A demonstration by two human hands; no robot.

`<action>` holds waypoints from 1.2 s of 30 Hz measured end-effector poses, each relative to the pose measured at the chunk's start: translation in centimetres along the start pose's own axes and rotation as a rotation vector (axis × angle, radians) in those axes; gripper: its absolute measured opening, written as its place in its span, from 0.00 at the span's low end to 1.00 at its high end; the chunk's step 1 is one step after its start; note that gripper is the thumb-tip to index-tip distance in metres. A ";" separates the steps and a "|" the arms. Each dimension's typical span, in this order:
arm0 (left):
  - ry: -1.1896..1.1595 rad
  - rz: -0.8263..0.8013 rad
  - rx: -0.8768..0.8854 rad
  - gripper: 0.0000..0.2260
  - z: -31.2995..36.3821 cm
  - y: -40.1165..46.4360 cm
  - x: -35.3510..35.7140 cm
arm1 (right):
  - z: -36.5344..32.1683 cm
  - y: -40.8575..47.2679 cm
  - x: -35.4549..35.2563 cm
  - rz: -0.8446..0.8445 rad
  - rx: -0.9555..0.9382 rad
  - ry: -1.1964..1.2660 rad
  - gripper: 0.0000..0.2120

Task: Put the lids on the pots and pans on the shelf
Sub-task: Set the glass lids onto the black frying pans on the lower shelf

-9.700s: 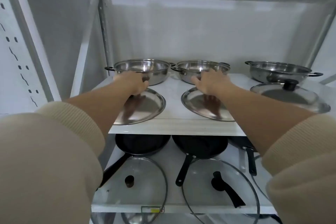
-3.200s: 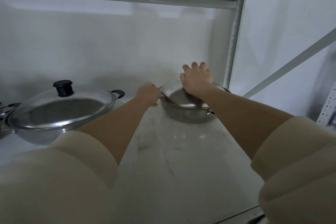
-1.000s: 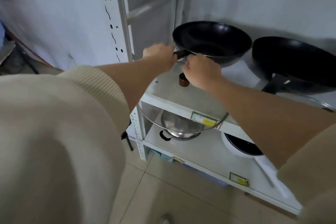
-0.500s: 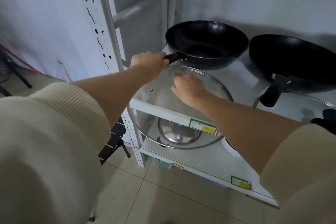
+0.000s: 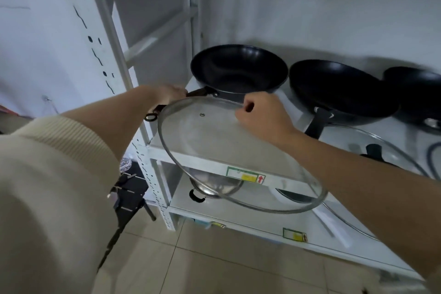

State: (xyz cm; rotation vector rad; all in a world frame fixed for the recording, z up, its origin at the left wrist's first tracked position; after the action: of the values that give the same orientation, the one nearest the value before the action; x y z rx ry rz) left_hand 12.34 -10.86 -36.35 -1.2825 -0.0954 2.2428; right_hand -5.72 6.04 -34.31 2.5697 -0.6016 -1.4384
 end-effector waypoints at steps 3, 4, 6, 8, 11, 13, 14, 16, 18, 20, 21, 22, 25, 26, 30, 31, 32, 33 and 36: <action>-0.213 -0.002 -0.036 0.10 0.3 0.6 0.2 | -0.9 0.4 -0.8 0.110 -0.023 0.102 0.12; -0.250 0.024 -0.047 0.11 0.3 1.2 0.4 | -1.3 1.0 -1.0 0.144 -0.019 0.131 0.12; -0.300 0.043 -0.060 0.10 0.8 1.6 0.9 | -2.1 2.7 -1.4 0.205 -0.003 0.157 0.12; -0.180 0.051 -0.006 0.08 1.4 2.1 1.3 | -2.6 4.9 -2.0 0.262 0.030 0.132 0.12; 0.048 0.062 0.063 0.13 2.1 3.0 1.9 | -1.9 8.4 -2.8 0.312 0.075 0.099 0.09; 0.166 0.078 0.071 0.13 2.6 3.8 2.5 | -0.9 10.7 -3.3 0.300 0.069 0.048 0.08; 0.221 0.094 0.065 0.12 2.8 4.4 2.7 | -0.4 11.8 -3.5 0.291 0.065 -0.002 0.08; 0.277 0.123 0.075 0.14 3.2 6.0 3.1 | 0.6 13.4 -3.8 0.284 0.047 -0.085 0.09; 0.293 0.149 0.083 0.19 3.8 7.4 3.6 | 1.5 14.5 -3.9 0.292 0.012 -0.143 0.07; 0.302 0.169 0.079 0.19 4.3 7.9 3.8 | 2.3 15.4 -3.9 0.300 0.001 -0.189 0.07; 0.308 0.158 0.084 0.17 4.1 8.4 4.1 | 2.7 15.9 -3.8 0.297 0.005 -0.201 0.09; 0.305 0.146 0.086 0.17 4.0 8.3 4.3 | 3.0 16.4 -3.8 0.286 0.014 -0.208 0.10; 0.333 0.149 0.110 0.24 3.1 7.6 4.0 | 3.8 17.5 -3.5 0.215 0.040 -0.215 0.10; 0.349 0.122 0.096 0.24 2.8 7.0 3.8 | 4.1 17.8 -3.2 0.189 0.041 -0.233 0.09; 0.382 0.063 0.115 0.23 1.3 5.5 3.7 | 4.8 18.4 -1.9 0.119 0.071 -0.322 0.10; 0.377 0.060 0.124 0.23 1.0 5.3 3.8 | 4.9 18.5 -1.5 0.089 0.071 -0.333 0.11; 0.379 0.056 0.117 0.23 0.9 5.0 3.8 | 4.9 18.7 -1.0 0.059 0.070 -0.338 0.11; 0.380 0.045 0.115 0.24 0.8 4.9 3.8 | 5.0 18.8 -0.3 0.035 0.069 -0.346 0.12; 0.354 0.043 0.085 0.30 1.0 4.5 3.6 | 5.0 19.4 1.9 -0.027 0.089 -0.365 0.17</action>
State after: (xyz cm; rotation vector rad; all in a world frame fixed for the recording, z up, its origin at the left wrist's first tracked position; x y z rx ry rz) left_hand 8.20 -12.65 -40.04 -1.6237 0.1586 1.9954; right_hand -14.39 -12.04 -32.54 2.3987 -0.6914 -1.9518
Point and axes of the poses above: each hand's wrist, its own y-axis towards the middle knuckle, its own x-axis out of the palm, z = x × y, the point moved 2 cm from there along y, towards the middle knuckle, and after that the axes turned 1 degree about -y, right-handed, at the moved point
